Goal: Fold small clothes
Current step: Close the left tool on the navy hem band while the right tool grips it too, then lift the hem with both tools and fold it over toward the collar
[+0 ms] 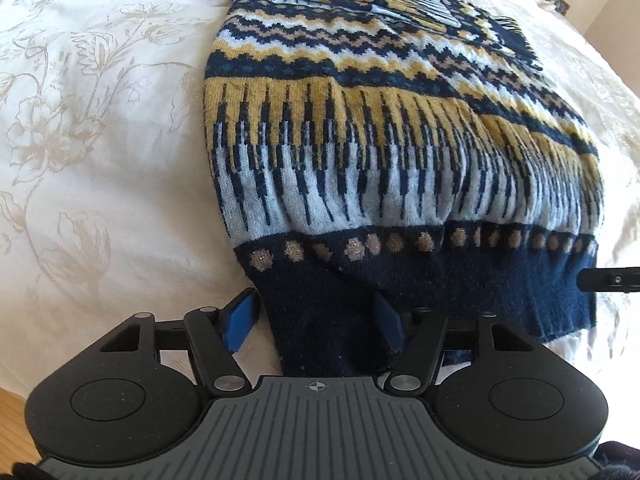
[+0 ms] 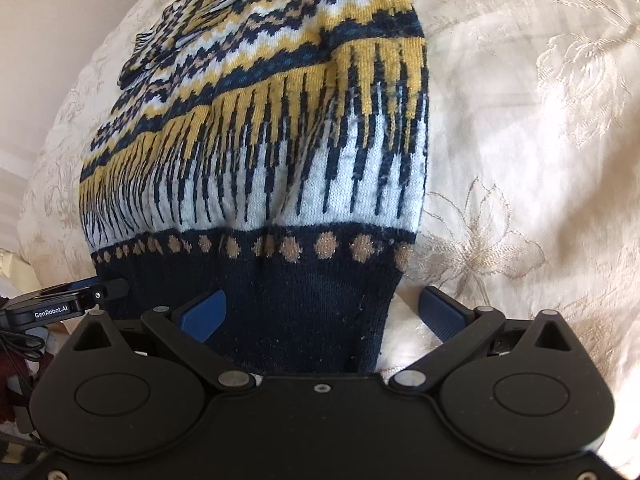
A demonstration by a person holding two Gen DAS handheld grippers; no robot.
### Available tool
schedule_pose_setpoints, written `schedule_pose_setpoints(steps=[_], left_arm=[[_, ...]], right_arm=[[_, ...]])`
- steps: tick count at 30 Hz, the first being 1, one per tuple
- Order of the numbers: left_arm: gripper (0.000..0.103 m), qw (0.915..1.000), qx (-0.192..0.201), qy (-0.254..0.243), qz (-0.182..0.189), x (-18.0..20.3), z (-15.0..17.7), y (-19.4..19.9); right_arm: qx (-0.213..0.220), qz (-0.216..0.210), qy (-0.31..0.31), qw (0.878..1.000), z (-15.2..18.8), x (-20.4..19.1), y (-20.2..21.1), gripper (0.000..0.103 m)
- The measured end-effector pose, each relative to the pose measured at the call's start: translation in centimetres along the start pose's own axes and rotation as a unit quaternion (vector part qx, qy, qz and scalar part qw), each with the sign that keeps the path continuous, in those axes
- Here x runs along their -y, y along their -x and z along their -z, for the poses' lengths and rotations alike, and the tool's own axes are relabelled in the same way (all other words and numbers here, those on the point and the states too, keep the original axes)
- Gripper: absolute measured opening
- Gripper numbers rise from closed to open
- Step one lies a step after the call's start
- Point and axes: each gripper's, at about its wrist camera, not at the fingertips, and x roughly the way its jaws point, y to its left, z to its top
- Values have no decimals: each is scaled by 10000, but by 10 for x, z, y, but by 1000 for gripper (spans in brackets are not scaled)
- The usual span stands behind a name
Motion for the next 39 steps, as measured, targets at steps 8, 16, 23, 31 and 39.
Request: schedule_pose_setpoints(steps=[8,16,23,31,39], left_arm=[[55,10000,25,46,57,0,1,-3],[25,9993,132,294,213,-7,6,8],[7,9964,421,574,459,-10,1,39],[7,9873,970,1003,755,-13,-19,81],[6,9751,1661,1204,847,-12,-67,108]], right_arm=[[-71,-140,-176,9997,-4,7,2,93],[-230,-242,-645,9974,1,27,10,13],[61,-610,-604,9963,3,10,33,12],[550,-1030,-606,9913,-18,4,79,11],[1164,-1514,-848,9779,-68,-4,105,11]])
